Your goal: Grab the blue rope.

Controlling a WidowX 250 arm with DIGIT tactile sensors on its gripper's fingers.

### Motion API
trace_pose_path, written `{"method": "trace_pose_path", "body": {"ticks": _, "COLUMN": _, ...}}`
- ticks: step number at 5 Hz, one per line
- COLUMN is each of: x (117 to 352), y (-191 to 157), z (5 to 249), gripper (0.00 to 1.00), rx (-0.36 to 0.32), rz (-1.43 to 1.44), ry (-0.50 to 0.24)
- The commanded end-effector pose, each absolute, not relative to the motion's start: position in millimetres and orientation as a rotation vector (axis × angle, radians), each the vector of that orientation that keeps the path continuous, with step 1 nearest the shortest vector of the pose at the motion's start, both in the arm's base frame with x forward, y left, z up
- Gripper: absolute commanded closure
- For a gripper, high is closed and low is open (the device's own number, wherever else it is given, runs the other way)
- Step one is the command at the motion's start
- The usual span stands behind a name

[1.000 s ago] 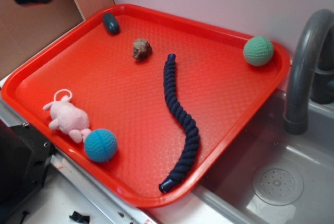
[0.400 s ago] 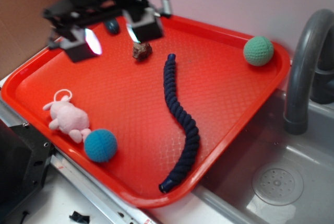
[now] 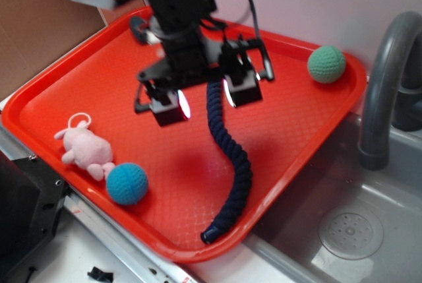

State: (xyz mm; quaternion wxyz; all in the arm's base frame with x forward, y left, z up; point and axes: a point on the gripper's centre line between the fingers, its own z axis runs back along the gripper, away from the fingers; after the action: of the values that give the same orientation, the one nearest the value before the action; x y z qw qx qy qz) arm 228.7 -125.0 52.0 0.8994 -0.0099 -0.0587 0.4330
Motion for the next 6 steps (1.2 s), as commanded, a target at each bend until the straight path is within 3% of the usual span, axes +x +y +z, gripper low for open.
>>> {"method": "trace_pose_path", "body": {"ticks": 1, "x": 238.3, "y": -123.0, "z": 31.1, "gripper": 0.00, "rx": -0.023, "rz": 0.877, "ry": -0.079}}
{"method": "trace_pose_path", "body": {"ticks": 2, "x": 237.8, "y": -125.1, "z": 23.2, "gripper": 1.00, "rx": -0.012, "rz": 0.868, "ry": -0.064}}
{"method": "trace_pose_path", "body": {"ticks": 4, "x": 237.2, "y": -128.0, "z": 21.0, "gripper": 1.00, "rx": -0.002, "rz": 0.861, "ry": -0.060}}
{"method": "trace_pose_path", "body": {"ticks": 5, "x": 237.4, "y": -124.6, "z": 26.7, "gripper": 1.00, "rx": 0.038, "rz": 0.838, "ry": -0.074}}
{"method": "trace_pose_path", "body": {"ticks": 6, "x": 234.2, "y": -120.2, "z": 60.1, "gripper": 1.00, "rx": 0.033, "rz": 0.632, "ry": -0.056}}
